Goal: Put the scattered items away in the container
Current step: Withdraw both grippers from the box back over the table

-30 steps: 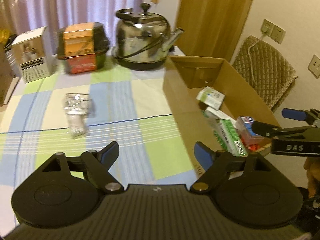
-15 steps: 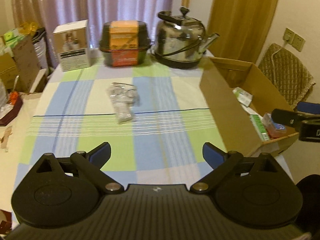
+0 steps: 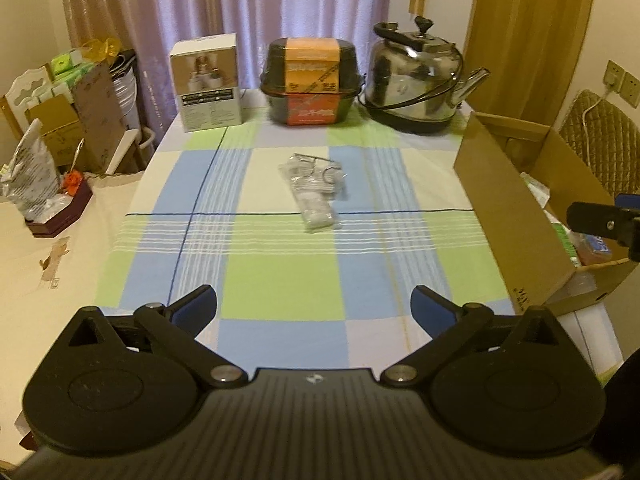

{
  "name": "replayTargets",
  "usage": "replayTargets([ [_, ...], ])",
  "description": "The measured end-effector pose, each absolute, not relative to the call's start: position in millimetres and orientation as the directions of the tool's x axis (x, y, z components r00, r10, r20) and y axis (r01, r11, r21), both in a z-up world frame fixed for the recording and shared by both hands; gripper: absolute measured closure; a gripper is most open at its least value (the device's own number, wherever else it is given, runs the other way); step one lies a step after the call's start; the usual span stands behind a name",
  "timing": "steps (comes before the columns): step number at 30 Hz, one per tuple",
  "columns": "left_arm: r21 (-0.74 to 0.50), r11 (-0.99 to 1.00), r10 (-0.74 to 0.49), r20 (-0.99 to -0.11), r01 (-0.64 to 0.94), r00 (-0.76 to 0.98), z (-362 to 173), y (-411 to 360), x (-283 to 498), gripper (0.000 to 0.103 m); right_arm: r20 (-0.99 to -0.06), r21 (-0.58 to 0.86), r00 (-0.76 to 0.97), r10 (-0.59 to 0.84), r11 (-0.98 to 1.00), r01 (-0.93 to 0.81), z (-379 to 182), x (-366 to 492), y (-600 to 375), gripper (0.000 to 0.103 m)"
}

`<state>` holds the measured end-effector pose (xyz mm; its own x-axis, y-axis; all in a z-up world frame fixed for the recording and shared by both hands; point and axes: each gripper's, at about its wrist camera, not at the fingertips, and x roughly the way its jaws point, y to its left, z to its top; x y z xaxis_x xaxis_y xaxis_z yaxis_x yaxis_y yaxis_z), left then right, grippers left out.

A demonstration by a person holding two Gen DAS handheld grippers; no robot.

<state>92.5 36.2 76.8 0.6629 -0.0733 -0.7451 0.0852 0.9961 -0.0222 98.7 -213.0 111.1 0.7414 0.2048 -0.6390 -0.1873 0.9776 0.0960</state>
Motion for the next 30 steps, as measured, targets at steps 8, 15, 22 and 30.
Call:
replayTargets([
  [8,-0.011,0.999,-0.040,-0.753,0.048,0.657,74.1,50.4,93.4,0.001,-0.647,0.104,0.727,0.230,0.971,-0.215,109.9,103.5,-192.5,0.000],
  [15,-0.011,0.999,-0.035,-0.763,0.041,0.646,67.2,55.1,97.3,0.001,-0.662,0.110,0.709,0.243,0.967,-0.229,103.7,115.8,-180.8,0.000],
  [22,-0.015,0.999,-0.041,-0.773,0.046,0.633,54.5,56.7,113.7,0.001,-0.687,0.116,0.682,0.251,0.964,-0.238,90.4,136.5,-169.0,0.000],
  [30,-0.035,0.998,-0.061,-0.769,0.054,0.636,34.8,58.3,150.3,0.001,-0.703,0.145,0.660,0.264,0.962,-0.230,71.5,178.2,-160.6,0.000],
])
